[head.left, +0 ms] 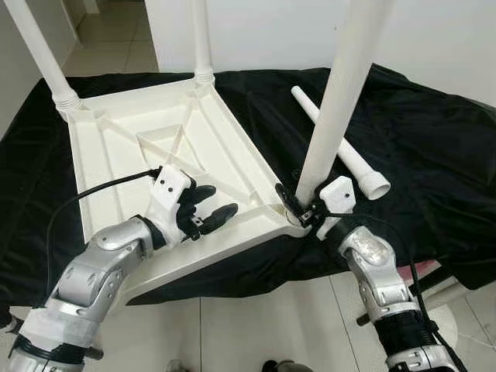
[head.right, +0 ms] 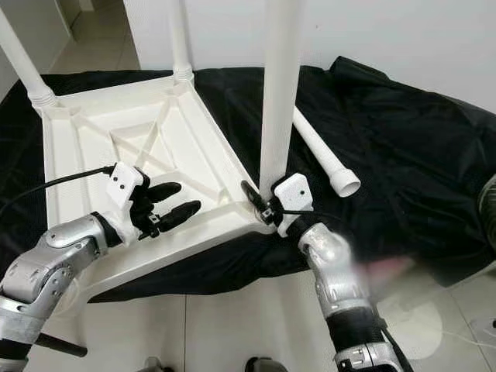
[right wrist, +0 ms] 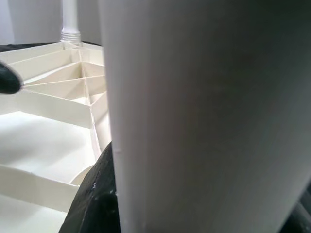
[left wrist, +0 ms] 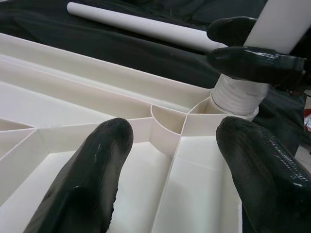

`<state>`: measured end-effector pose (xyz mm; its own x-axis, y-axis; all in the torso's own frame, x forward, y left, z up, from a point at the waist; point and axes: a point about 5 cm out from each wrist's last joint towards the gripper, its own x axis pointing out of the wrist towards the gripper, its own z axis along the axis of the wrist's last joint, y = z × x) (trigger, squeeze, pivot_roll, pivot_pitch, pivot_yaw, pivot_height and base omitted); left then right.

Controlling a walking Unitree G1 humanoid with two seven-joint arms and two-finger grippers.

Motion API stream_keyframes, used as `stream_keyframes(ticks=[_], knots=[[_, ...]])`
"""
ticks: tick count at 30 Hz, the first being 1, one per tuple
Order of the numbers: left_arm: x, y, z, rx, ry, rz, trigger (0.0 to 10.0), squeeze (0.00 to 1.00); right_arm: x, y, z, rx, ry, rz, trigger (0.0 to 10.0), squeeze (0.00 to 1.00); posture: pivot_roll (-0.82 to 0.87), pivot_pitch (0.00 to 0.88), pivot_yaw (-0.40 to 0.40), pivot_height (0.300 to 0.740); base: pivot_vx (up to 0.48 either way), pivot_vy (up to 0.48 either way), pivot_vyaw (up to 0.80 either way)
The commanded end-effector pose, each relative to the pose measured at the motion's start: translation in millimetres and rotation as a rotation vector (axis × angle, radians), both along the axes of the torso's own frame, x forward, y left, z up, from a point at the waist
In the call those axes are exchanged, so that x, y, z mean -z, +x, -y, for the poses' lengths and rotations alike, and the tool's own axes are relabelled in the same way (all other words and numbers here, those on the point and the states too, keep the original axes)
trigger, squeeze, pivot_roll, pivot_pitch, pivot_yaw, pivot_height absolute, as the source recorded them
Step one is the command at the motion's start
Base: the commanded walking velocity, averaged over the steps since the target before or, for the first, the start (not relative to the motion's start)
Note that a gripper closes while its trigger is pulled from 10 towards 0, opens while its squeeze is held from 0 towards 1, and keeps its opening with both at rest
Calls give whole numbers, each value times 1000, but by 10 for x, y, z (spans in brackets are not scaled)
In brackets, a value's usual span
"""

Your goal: Building children table

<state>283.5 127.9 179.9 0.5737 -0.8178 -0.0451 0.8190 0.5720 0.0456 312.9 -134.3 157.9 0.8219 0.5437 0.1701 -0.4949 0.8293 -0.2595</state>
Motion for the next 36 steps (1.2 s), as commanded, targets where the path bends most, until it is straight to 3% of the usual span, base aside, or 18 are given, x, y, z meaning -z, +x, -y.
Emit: stream_keyframes(ticks=[1, 3, 18, 30, 36], knots=[[-21, -52, 31, 122, 7, -4, 10000, 0, 328, -6, 64, 56, 5, -189, 10000, 0, -38, 118, 6, 740, 0, 0, 0], [-28, -50, 29, 119, 8, -2, 10000, 0, 321, 14, 50, 64, 49, -219, 10000, 0, -37, 118, 5, 740, 0, 0, 0], [-40, -47, 5, 103, 9, 4, 10000, 0, 376, 31, 81, 119, 112, -295, 10000, 0, -36, 121, -3, 740, 0, 0, 0], [-47, -51, -10, 99, 13, 9, 10000, 0, 348, -14, 6, 151, 125, -257, 10000, 0, -35, 125, -2, 740, 0, 0, 0], [-50, -46, -21, 94, 15, 11, 10000, 0, 240, -53, -130, 257, 213, -205, 10000, 0, -34, 124, -8, 740, 0, 0, 0]])
